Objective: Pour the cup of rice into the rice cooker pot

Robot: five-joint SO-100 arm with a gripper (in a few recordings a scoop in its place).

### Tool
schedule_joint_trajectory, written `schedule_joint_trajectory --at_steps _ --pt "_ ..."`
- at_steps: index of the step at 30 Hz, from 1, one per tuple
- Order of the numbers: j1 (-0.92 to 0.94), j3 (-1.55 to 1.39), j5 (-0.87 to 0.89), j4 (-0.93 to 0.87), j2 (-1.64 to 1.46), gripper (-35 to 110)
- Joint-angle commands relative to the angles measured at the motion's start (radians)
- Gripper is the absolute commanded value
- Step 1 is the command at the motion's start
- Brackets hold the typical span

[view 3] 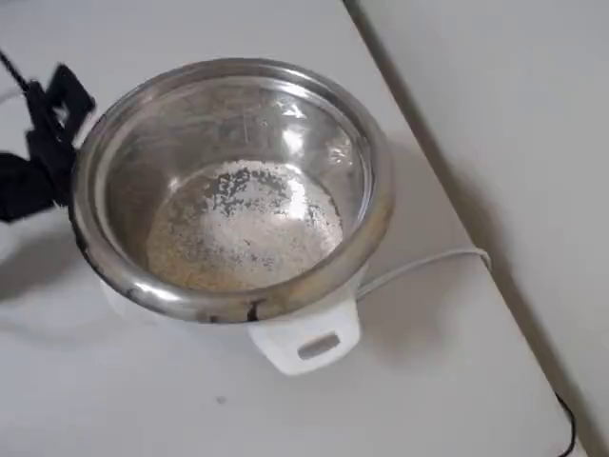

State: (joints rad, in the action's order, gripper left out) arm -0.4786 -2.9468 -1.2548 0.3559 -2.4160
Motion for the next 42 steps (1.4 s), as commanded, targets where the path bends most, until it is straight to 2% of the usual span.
schedule_joint_trajectory --at_steps 1,5,7,10,14,21,28,30,33,34,36,37,42 --pt "0.005 -0.002 0.049 -0.5 -0.489 80" --pt "0.04 -0.038 0.118 -0.821 -0.877 80" --pt "0.087 0.028 0.193 -0.899 -0.879 79" --pt "0.178 0.101 0.345 -0.902 -0.877 79" --pt "0.316 0.225 0.545 -1.078 -0.874 79" --pt "0.489 0.383 0.626 -1.442 -0.874 79" --pt "0.609 0.48 0.838 -1.732 -0.873 79" --pt "0.653 0.486 0.879 -1.773 -0.873 71" --pt "0.779 0.488 0.928 -1.772 -0.871 40" --pt "0.802 0.486 0.939 -1.779 -0.871 25" --pt "0.828 0.476 0.96 -1.809 -0.871 5" --pt "0.828 0.468 0.953 -1.822 -0.871 0" --pt "0.838 0.403 1.02 -1.845 -0.871 0"
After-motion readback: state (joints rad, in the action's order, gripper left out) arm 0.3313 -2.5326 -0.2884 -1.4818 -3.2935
